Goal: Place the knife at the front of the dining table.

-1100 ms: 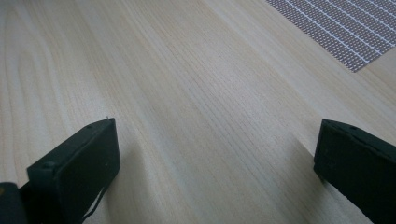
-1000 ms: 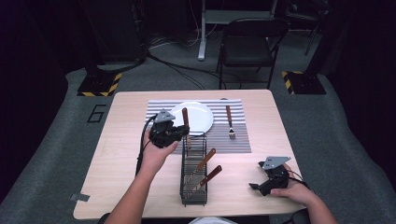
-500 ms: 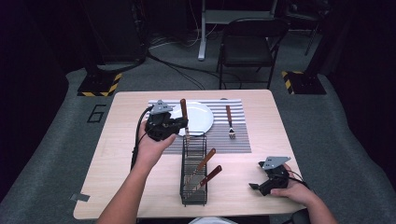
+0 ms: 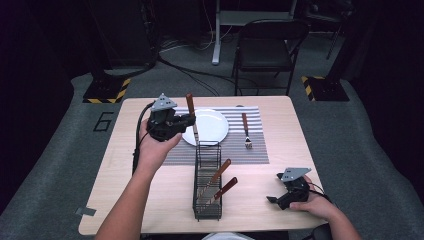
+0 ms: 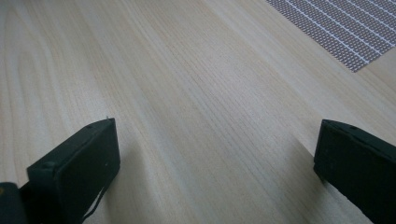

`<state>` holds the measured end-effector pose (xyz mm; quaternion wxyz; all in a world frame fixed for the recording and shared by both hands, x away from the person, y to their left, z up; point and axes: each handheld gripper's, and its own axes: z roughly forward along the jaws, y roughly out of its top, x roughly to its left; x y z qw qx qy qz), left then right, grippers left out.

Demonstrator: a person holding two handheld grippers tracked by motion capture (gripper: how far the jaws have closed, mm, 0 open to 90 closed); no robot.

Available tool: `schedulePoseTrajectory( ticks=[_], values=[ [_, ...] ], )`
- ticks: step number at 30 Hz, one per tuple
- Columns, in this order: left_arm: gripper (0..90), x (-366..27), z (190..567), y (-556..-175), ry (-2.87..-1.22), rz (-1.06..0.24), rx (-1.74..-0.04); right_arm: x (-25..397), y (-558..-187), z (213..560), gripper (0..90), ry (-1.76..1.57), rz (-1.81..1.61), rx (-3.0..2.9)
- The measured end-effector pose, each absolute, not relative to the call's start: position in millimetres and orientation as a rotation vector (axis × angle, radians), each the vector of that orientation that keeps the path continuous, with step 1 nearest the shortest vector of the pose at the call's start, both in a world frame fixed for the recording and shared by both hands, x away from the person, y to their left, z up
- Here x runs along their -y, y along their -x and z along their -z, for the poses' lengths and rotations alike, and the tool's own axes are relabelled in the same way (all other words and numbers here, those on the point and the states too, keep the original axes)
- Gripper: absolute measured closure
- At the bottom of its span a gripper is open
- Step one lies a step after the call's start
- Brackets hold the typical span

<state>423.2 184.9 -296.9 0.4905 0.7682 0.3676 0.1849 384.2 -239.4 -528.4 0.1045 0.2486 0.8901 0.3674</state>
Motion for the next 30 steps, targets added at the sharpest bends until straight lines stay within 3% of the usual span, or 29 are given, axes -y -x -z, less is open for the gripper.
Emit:
schedulePoseTrajectory(
  ticks=[30],
  values=[
    [80.2,-231,334,-459,-1.822,-0.524,-1.131,239,-384,528,0.0,-0.735,-1.083,-2.624]
  ],
)
